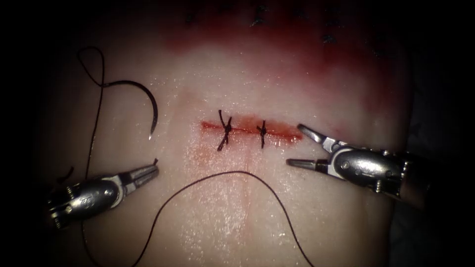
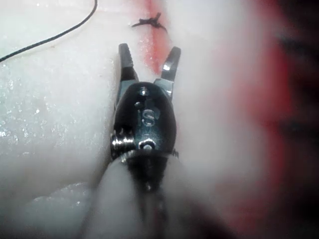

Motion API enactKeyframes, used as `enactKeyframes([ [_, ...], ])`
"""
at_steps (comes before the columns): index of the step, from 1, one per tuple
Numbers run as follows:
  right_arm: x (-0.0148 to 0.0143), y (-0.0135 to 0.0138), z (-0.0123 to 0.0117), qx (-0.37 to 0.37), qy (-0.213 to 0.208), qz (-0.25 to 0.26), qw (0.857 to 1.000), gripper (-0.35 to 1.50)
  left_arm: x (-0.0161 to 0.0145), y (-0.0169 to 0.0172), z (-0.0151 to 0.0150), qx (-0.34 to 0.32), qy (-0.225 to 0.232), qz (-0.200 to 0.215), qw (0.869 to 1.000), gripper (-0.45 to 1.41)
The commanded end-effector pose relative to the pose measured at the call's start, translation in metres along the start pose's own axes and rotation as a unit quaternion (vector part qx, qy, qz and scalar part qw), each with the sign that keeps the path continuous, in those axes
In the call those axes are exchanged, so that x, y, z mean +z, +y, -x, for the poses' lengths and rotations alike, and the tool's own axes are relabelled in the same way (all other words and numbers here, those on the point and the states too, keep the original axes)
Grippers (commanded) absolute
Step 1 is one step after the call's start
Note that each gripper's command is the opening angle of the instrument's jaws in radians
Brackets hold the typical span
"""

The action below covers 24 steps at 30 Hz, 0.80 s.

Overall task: Wound Closure
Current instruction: Set down the cutting of suture

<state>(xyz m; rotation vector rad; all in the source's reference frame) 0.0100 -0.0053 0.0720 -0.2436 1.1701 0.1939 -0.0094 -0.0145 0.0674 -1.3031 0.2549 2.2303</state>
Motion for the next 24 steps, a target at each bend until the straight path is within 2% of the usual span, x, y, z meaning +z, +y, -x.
enactKeyframes([
  [1, 0.0006, -0.0002, 0.0003, 0.000, 0.000, -0.001, 1.000, 1.48, 0.0011, 0.0000, 0.0010, -0.007, -0.005, 0.001, 1.000, -0.06],
  [5, 0.0004, -0.0001, 0.0001, 0.001, -0.001, -0.001, 1.000, 1.48, 0.0016, -0.0006, 0.0030, -0.051, -0.008, -0.005, 0.999, 0.35],
  [12, 0.0000, -0.0002, -0.0002, 0.002, -0.001, 0.000, 1.000, 1.48, 0.0009, -0.0001, 0.0039, -0.074, -0.043, -0.001, 0.996, 0.62],
  [14, 0.0000, -0.0002, -0.0003, 0.003, -0.002, 0.000, 1.000, 1.48, 0.0002, 0.0001, 0.0038, -0.079, -0.051, 0.000, 0.996, 0.68],
  [24, 0.0000, 0.0001, -0.0003, 0.004, -0.003, 0.000, 1.000, 1.47, -0.0036, 0.0005, 0.0031, -0.091, -0.066, -0.004, 0.994, 0.65],
])
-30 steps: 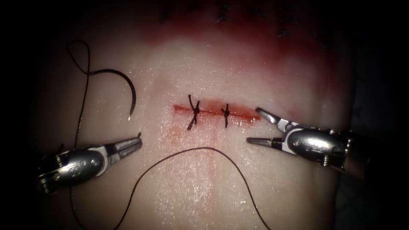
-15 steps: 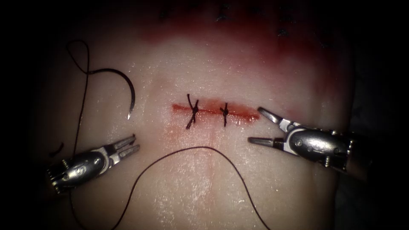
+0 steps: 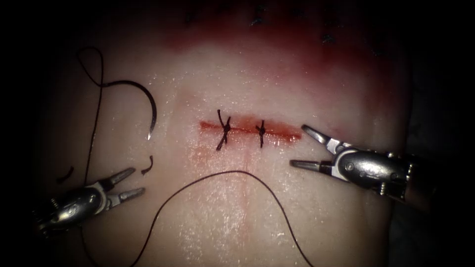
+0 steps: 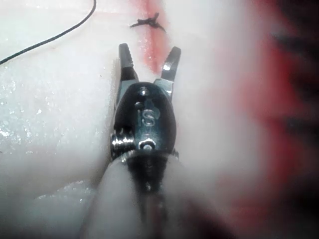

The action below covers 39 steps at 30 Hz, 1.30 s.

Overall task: Wound Closure
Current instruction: Set down the cutting of suture, then wound closure complete

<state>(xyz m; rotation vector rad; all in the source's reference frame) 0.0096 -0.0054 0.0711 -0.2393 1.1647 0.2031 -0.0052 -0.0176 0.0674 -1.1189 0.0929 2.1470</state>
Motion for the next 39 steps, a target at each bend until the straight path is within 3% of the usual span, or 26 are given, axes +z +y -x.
enactKeyframes([
  [1, 0.0007, 0.0000, 0.0003, 0.000, 0.001, -0.001, 1.000, 1.47, 0.0005, 0.0002, 0.0002, 0.000, -0.001, 0.002, 1.000, 0.65],
  [6, 0.0007, 0.0001, 0.0002, 0.001, 0.000, -0.001, 1.000, 1.47, -0.0002, -0.0001, -0.0017, -0.010, -0.010, -0.003, 1.000, 0.65],
  [10, 0.0007, 0.0002, -0.0002, 0.015, -0.001, -0.001, 1.000, 1.48, -0.0001, -0.0001, -0.0052, -0.014, 0.033, 0.002, 0.999, 0.67],
  [14, 0.0001, 0.0005, -0.0012, 0.024, -0.015, -0.019, 0.999, 1.48, 0.0004, 0.0003, -0.0098, 0.029, 0.084, 0.018, 0.996, 0.67],
  [22, -0.0028, 0.0008, -0.0045, 0.040, -0.019, -0.036, 0.998, 1.40, 0.0028, 0.0011, -0.0168, 0.091, 0.143, 0.089, 0.982, 0.67],
  [28, -0.0048, 0.0020, -0.0069, 0.064, -0.022, -0.048, 0.997, 1.33, 0.0035, 0.0009, -0.0184, 0.116, 0.131, 0.146, 0.974, 0.68],
  [39, -0.0057, 0.0032, -0.0076, 0.074, -0.036, -0.041, 0.996, 1.33, 0.0046, -0.0007, -0.0184, 0.122, 0.102, 0.175, 0.972, 0.68],
])
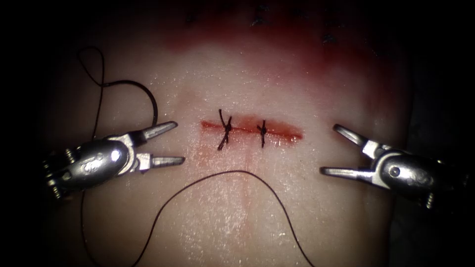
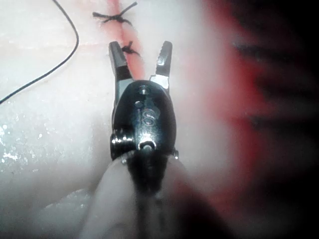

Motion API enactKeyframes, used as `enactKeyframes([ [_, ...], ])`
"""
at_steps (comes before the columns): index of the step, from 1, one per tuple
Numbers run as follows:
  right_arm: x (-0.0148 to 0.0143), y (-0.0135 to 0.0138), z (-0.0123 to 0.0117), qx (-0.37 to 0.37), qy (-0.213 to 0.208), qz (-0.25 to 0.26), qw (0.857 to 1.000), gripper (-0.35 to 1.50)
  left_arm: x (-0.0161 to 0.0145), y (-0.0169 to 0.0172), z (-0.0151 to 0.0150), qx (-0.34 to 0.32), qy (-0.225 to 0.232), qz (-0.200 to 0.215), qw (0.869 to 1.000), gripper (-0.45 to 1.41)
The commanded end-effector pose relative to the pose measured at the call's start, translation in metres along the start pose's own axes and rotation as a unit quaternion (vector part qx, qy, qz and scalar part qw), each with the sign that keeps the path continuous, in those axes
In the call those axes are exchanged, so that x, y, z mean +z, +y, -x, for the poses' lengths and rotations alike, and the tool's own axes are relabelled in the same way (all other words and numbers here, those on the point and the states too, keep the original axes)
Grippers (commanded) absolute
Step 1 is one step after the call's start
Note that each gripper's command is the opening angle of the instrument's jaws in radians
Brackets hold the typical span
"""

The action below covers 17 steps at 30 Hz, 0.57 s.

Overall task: Wound Closure
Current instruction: Wound closure complete

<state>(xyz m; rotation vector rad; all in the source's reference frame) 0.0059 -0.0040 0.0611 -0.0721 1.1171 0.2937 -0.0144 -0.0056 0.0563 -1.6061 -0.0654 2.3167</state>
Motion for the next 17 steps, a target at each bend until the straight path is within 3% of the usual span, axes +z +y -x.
enactKeyframes([
  [1, 0.0009, 0.0001, 0.0003, -0.001, 0.000, 0.000, 1.000, 1.33, 0.0009, -0.0005, 0.0002, 0.000, -0.001, -0.002, 1.000, 0.68],
  [17, 0.0011, 0.0004, 0.0000, 0.002, -0.003, 0.000, 1.000, 1.33, 0.0012, -0.0010, 0.0007, 0.001, -0.009, -0.012, 1.000, 0.68],
])
